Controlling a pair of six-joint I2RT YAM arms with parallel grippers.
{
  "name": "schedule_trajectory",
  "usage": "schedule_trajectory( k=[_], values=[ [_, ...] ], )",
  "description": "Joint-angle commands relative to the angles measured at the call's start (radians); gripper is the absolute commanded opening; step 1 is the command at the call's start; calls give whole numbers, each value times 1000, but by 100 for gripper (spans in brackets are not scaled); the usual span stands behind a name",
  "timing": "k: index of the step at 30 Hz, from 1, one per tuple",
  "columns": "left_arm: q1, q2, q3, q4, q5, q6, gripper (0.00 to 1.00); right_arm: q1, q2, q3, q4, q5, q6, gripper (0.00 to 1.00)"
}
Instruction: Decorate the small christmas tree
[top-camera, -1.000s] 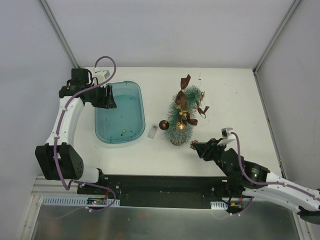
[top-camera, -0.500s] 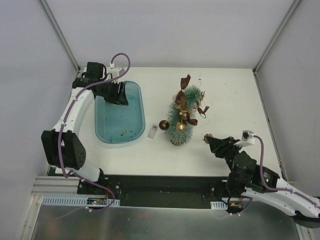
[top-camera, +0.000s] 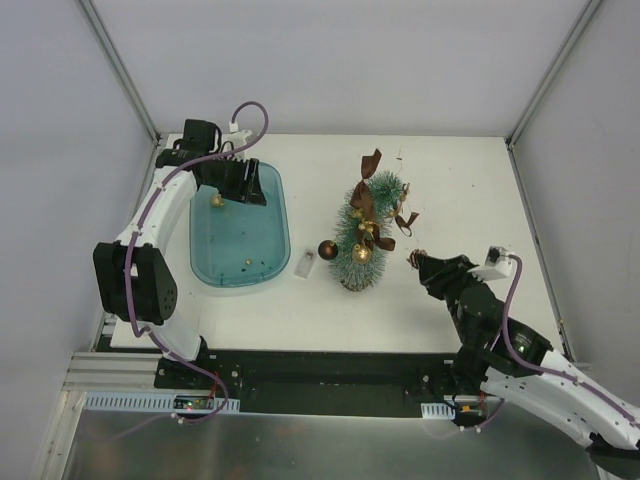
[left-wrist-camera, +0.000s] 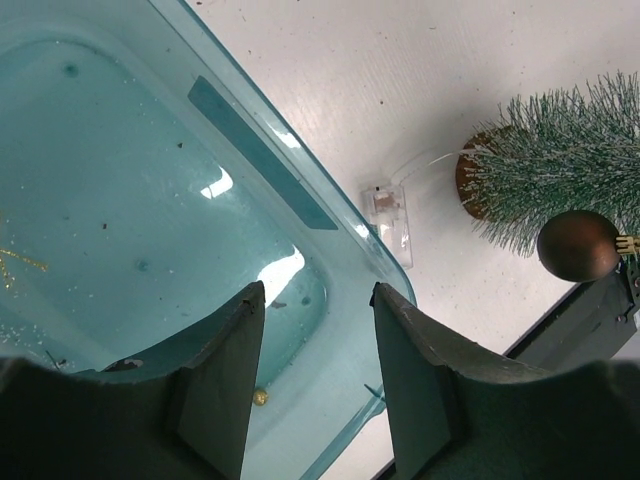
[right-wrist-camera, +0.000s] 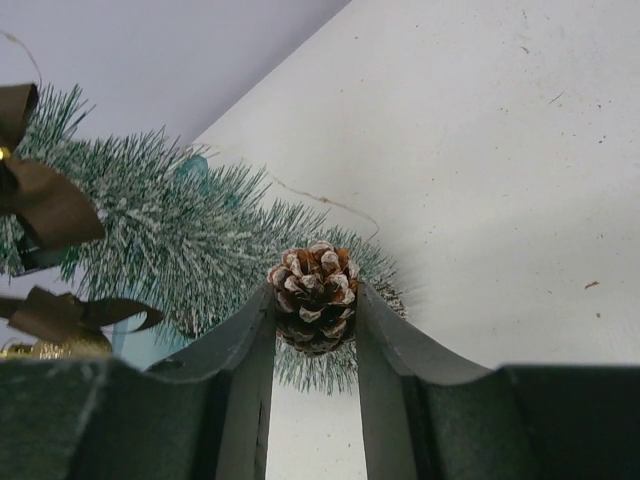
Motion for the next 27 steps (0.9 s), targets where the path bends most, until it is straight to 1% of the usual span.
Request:
schedule_trajectory(
  k=[1,2,5,6,8,11,13,27],
  values=[
    [-8,2,17,40,60,-17,47,-136,74,37,142,-172,60,15],
    [-8,1,13,48,65,-17,47,-176,88,32,163,-242,78,15],
    [-10,1,2,60,82,-24,47,-274,138,24,229,-367,124,14],
    [-11,-1,-1,66,88,-29,47,-299,158,23,255,-394,132,14],
    [-19,-1,-4,75,95,-34,47,-310,189,27,289,-422,137,13],
    [-34,-4,-13,85,99,-35,47,-308,203,29,303,-431,140,13],
    [-42,-4,-21,88,99,-35,47,-310,200,26,343,-433,140,13],
    [-46,-27,-55,102,97,-35,47,-310,197,18,328,-413,126,11]
  ],
)
